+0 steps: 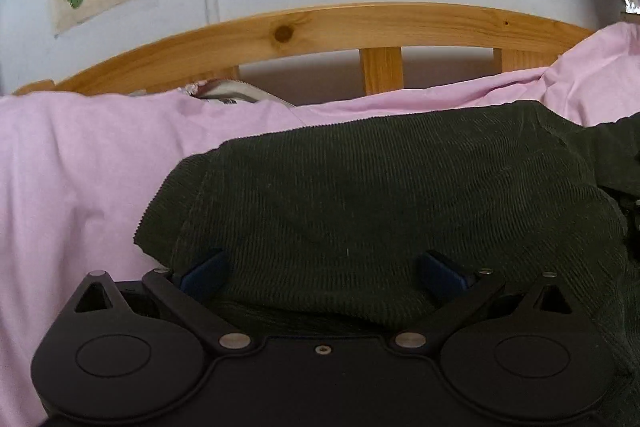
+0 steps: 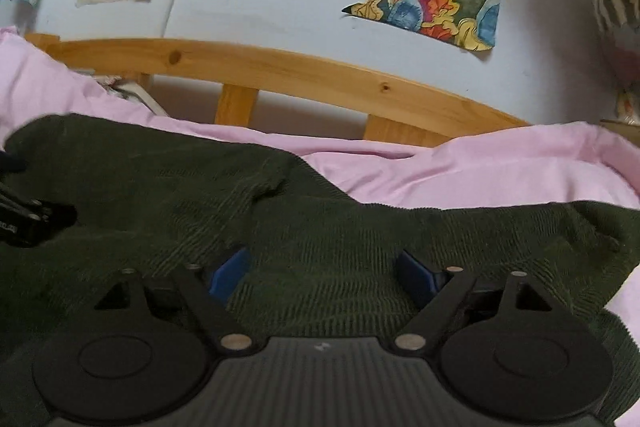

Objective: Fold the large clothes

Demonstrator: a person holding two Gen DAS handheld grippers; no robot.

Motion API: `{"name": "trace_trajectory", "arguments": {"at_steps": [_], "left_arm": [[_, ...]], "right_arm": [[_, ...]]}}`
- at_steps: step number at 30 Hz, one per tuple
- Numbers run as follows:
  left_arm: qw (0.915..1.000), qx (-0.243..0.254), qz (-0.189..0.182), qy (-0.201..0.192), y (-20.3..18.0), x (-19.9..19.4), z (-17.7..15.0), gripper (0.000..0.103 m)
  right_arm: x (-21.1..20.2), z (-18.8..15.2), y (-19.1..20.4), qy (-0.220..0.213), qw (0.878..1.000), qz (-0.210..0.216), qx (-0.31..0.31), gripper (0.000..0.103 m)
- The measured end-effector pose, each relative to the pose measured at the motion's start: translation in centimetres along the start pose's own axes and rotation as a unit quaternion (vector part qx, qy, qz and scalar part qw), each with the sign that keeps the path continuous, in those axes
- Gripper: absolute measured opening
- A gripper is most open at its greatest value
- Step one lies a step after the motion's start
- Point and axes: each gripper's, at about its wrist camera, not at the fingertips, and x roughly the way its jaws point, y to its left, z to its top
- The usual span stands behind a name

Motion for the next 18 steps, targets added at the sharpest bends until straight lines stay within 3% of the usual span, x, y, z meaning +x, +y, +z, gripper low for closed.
{"name": "trace_trajectory", "arguments": {"at_steps": [5,7,8,13,18], "left_arm": [[0.9997,-0.002,-0.003,0.024,0.4,-0.3,0.9,0.102],[0.9992,-0.003,-0.007,0.038,1.2,-1.2,1.5,0.102],[0.9991,0.002,-0.009,0.041,1.7,-2.0,1.5,0.102],[0.9991,0.024,0.001,0.033,4.2,-6.7,0.9,0.102],[0.9985,0.025,-0.019,0.044,5.9,-13.1,-0.1,0.102]], "right_arm": [[-0.3,1.1,-0.9,0.025,0.999,0.024,0.024,0.088],[-1.3,2.5,-2.1,0.054,0.997,0.041,0.045,0.096],[-2.4,3.0,-2.2,0.062,0.996,0.04,0.052,0.103],[-9.8,2.9,-2.4,0.071,0.996,0.044,0.02,0.103],[-18.0,1.7,-1.4,0.064,0.996,0.067,-0.016,0.103]]}}
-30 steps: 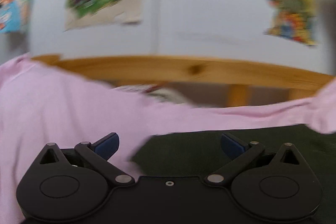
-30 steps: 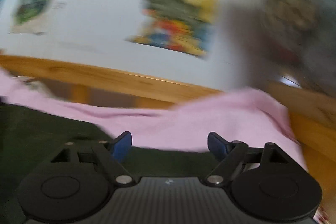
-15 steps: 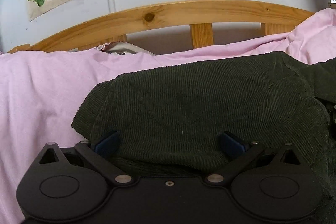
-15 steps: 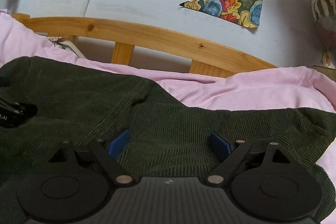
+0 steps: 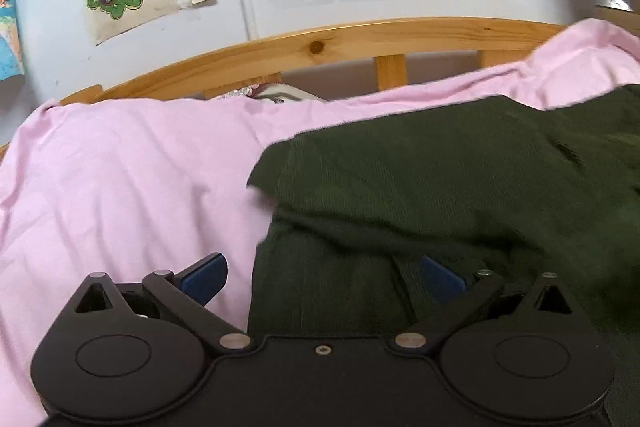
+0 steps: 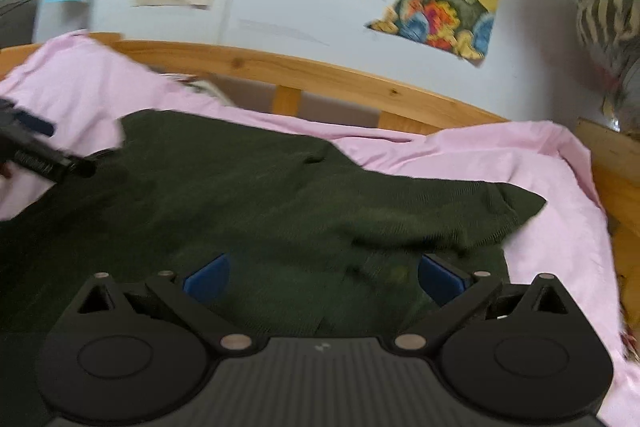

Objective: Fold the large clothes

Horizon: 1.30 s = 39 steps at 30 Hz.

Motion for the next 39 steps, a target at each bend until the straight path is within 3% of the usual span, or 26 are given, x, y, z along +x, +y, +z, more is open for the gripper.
{"name": "trace_trajectory", "arguments": {"at_steps": [4,8,11,13,17,21,24,28,31,34,39], "left_arm": [[0.9994,0.017,-0.026,0.015,-0.2,-5.2,-2.4,0.102],[0.9968,0.034,-0.058,0.043,-0.9,-10.2,-5.3,0.102],[0.9949,0.03,-0.082,0.05,-1.3,-13.3,-7.9,0.102],[0.9924,0.03,-0.103,0.06,-1.9,-14.8,-9.5,0.102],[0.9845,0.064,-0.145,0.074,-3.4,-16.8,-12.2,0.102],[0.9734,0.097,-0.189,0.086,-4.4,-17.2,-13.5,0.102],[0.9657,0.107,-0.219,0.091,-4.8,-17.5,-13.9,0.102],[0.9584,0.136,-0.239,0.078,-5.6,-18.3,-14.3,0.102],[0.9543,0.178,-0.232,0.063,-6.6,-19.1,-14.7,0.102],[0.9518,0.219,-0.207,0.056,-7.7,-19.0,-15.1,0.102],[0.9503,0.252,-0.178,0.046,-8.5,-17.9,-14.5,0.103]], "right_arm": [[-5.0,-2.0,2.0,0.011,1.0,0.019,-0.008,0.103],[-9.2,-3.9,3.6,0.032,0.996,0.086,-0.018,0.103],[-11.3,-5.2,5.3,0.088,0.982,0.157,-0.053,0.103],[-12.9,-6.2,6.4,0.104,0.975,0.176,-0.089,0.103],[-14.8,-7.7,8.2,0.125,0.959,0.191,-0.167,0.103],[-13.4,-9.0,9.4,0.156,0.955,0.178,-0.181,0.103],[-12.5,-8.8,8.4,0.151,0.96,0.187,-0.144,0.103],[-12.4,-7.6,6.6,0.107,0.978,0.153,-0.091,0.102],[-12.3,-6.5,4.6,0.076,0.986,0.147,-0.019,0.102],[-11.3,-5.7,3.0,0.056,0.987,0.144,0.035,0.102],[-8.6,-4.5,-1.0,0.037,0.977,0.15,0.145,0.102]]}}
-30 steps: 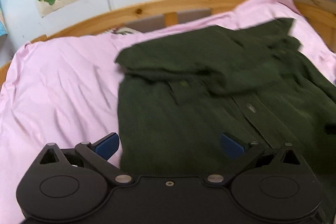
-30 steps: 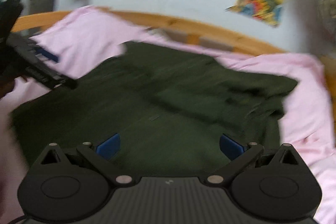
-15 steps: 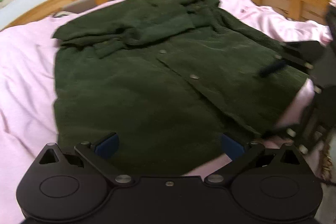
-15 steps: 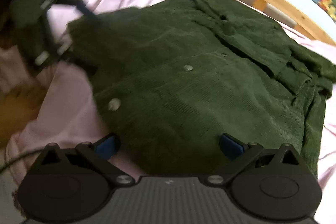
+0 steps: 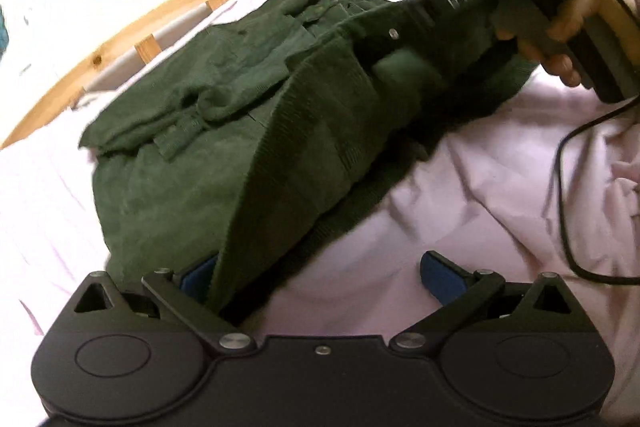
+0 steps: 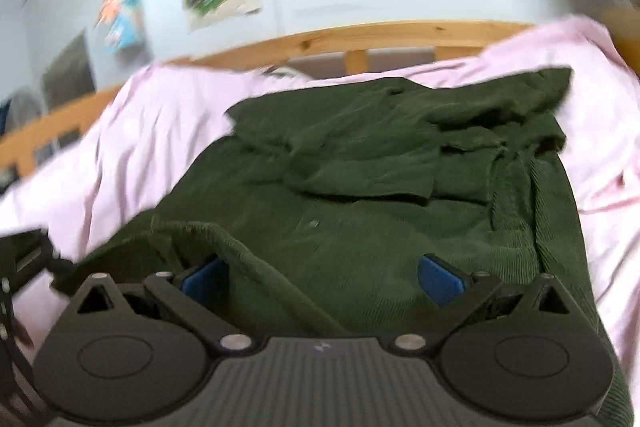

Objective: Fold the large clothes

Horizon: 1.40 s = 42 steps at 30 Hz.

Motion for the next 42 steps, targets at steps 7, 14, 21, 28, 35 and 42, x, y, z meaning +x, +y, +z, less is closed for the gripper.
{"name": "trace_trajectory", "arguments": {"at_steps": [7,14,21,28,35,42], "left_arm": [[0.9974,0.003,0.043,0.057,1.2,3.2,0.8,0.102],[0.9937,0.036,0.091,0.054,1.5,4.3,0.4,0.103],[0.9884,0.034,0.144,0.035,0.7,5.0,0.5,0.102],[0.9875,0.065,0.144,0.001,-0.3,4.3,1.0,0.061],[0.9956,0.006,0.092,-0.012,3.2,2.9,4.6,0.015],[0.9966,-0.034,0.067,-0.033,6.3,2.5,10.0,0.011]], "right_arm": [[0.4,-0.2,-1.2,-0.002,1.0,-0.003,0.019,0.103],[1.0,-0.4,-0.7,-0.003,1.0,-0.003,0.022,0.103],[0.9,-0.5,-0.4,-0.009,1.0,-0.007,0.01,0.103],[0.0,-0.8,0.7,-0.01,0.999,-0.012,-0.03,0.103],[-2.0,-1.9,3.2,0.031,0.992,0.014,-0.124,0.103],[-0.6,-5.0,8.2,0.072,0.963,0.009,-0.26,0.103]]}}
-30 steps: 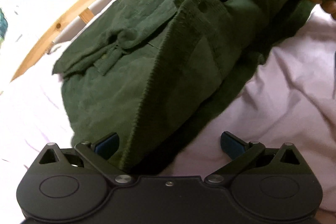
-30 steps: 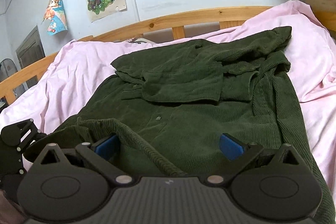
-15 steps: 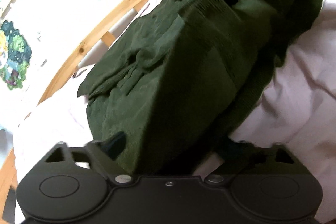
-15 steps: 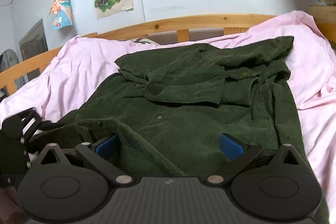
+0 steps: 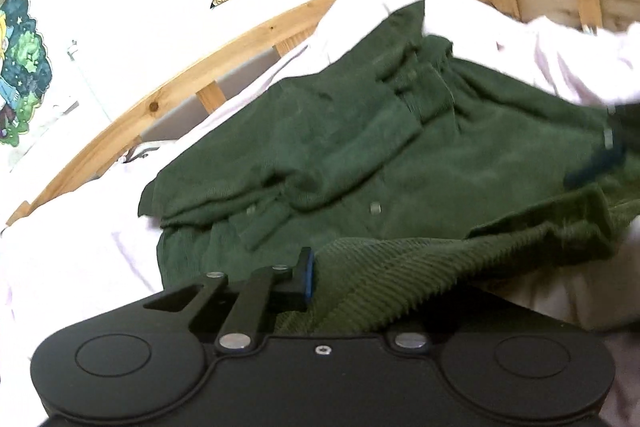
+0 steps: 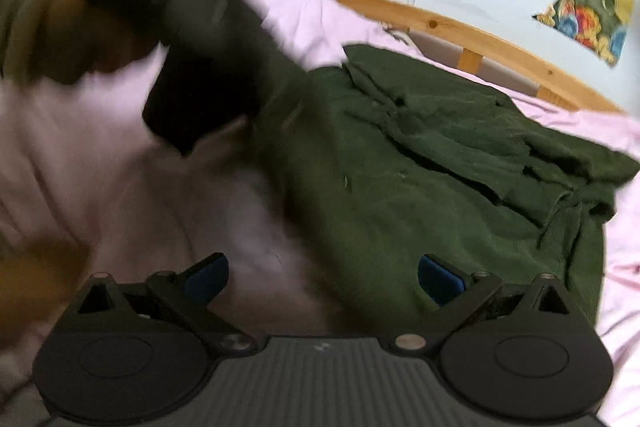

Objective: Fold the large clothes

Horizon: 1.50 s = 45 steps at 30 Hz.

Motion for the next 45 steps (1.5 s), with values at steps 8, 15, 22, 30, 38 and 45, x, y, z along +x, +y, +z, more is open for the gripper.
{"name": "trace_trajectory", "arguments": {"at_steps": [8,15,22,30,38,45], "left_arm": [[0.9999,-0.01,-0.01,0.003,1.2,0.8,2.6,0.011],[1.0,-0.005,-0.005,0.005,1.5,0.2,1.7,0.011],[0.9992,0.017,0.027,0.026,0.2,0.3,-1.5,0.03],[0.9903,0.088,0.043,0.098,-1.8,0.4,-7.8,0.04],[0.9846,0.129,0.065,0.098,-1.4,-0.5,-9.4,0.063],[0.9869,0.12,0.074,0.077,-2.1,-1.3,-10.0,0.069]], "right_arm": [[4.3,0.1,0.1,0.034,0.983,-0.174,-0.056,0.101],[1.7,0.0,-4.7,0.016,0.97,-0.243,0.017,0.068],[-0.3,-0.5,-6.8,0.008,0.962,-0.271,0.042,0.065],[-0.9,-1.3,-6.7,0.03,0.96,-0.277,0.024,0.074],[-0.1,-3.1,-6.7,0.087,0.959,-0.268,-0.021,0.073],[-3.8,-0.9,-8.0,-0.023,0.965,-0.244,0.094,0.021]]}}
